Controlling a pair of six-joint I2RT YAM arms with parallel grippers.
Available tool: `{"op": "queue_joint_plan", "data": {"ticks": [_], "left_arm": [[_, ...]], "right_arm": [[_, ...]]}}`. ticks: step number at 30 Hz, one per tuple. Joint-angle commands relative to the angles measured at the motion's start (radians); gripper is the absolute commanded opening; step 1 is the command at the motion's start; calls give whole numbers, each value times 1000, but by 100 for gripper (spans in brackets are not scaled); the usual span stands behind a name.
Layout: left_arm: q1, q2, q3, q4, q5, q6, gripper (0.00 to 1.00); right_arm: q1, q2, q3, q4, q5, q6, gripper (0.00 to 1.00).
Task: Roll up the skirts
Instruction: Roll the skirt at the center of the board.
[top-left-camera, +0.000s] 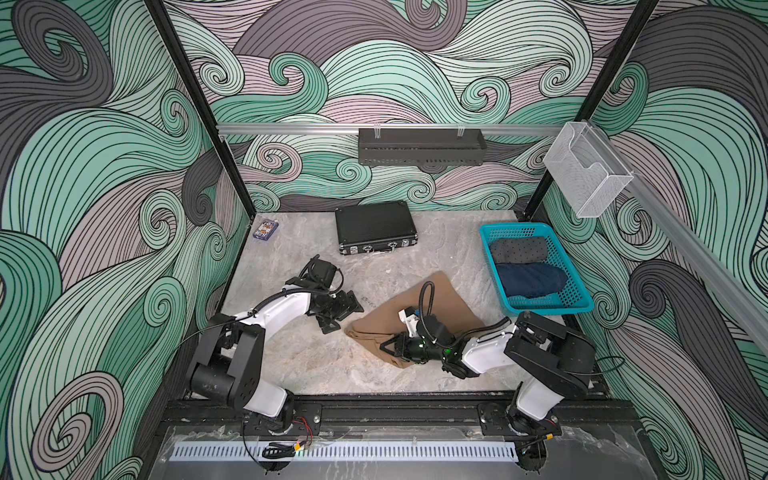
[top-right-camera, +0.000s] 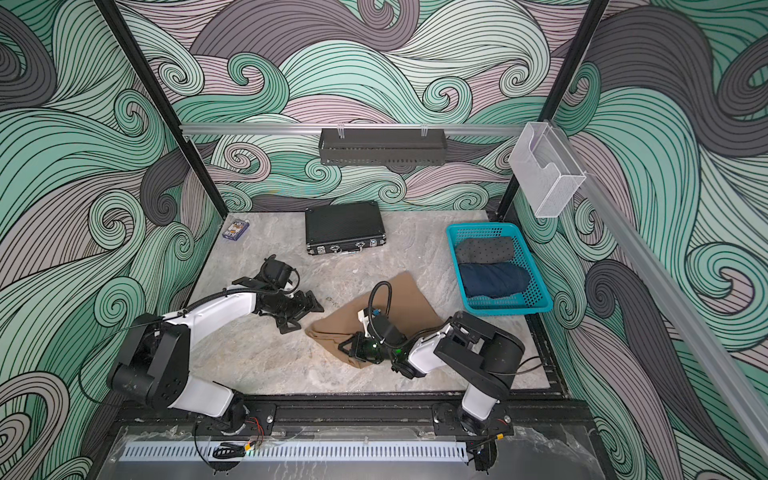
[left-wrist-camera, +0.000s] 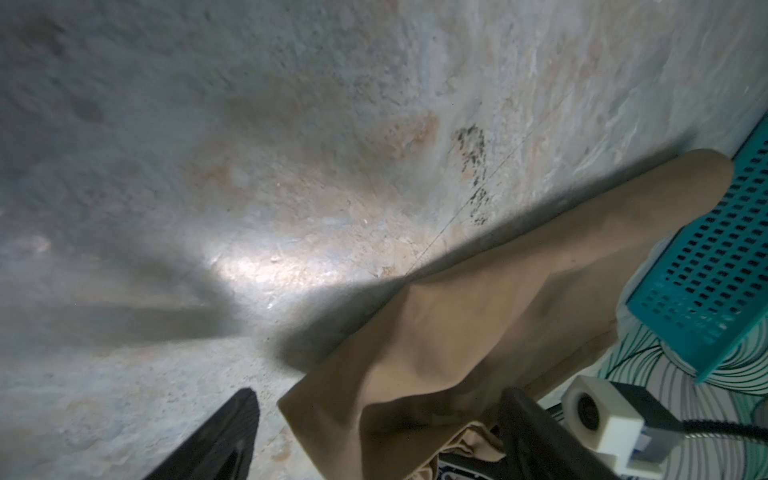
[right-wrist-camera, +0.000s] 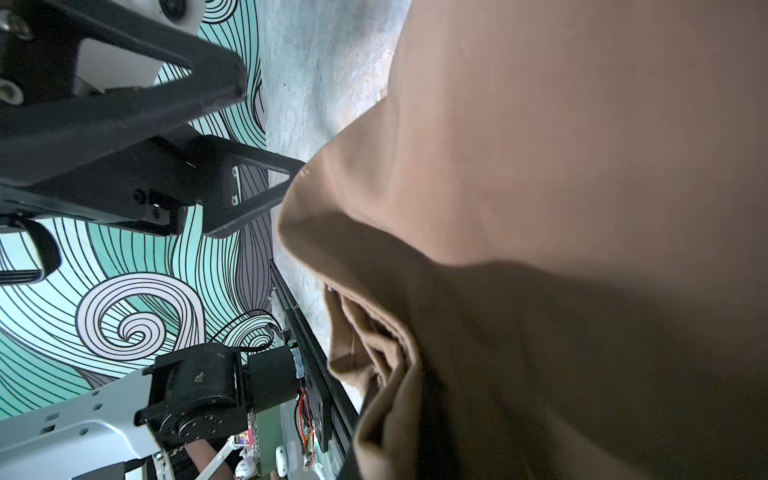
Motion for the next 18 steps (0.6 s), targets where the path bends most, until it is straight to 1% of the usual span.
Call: {"op": "queue_joint_plan", "data": {"ticks": [1,4,7,8,10,12,13,14,18], "left_arm": [[12,22,-50,96,69,-105,90],[13,53,-69,94,68,-101,90],[11,97,-83,129,95,-107,81],[10,112,-81,131,96,-108,76],[11,128,-69,127,87,-102,57],[11,140,-58,137,89,-97,23],[10,143,-50,135,86,-99,7],[10,146,-43,134,86,-100,0],[19,118,-9,83,76,-93,0]], "right_arm": [[-8,-21,-26,27,-14,-8,0],[-14,-36,-39,46,-14,-10,0],[-22,-57,-51,61,-13,-16,0],[-25,-65,-51,53,-19,-21,0],[-35,-80,-56,41,-26,-29,0],[-49,-97,-64,40,-37,-39,0],[-58,-108,-65,31,-50,-48,0],[-69,-114,-62,16,-66,-61,0],[-96,-136,-28,-33,-146,-124,0]]}}
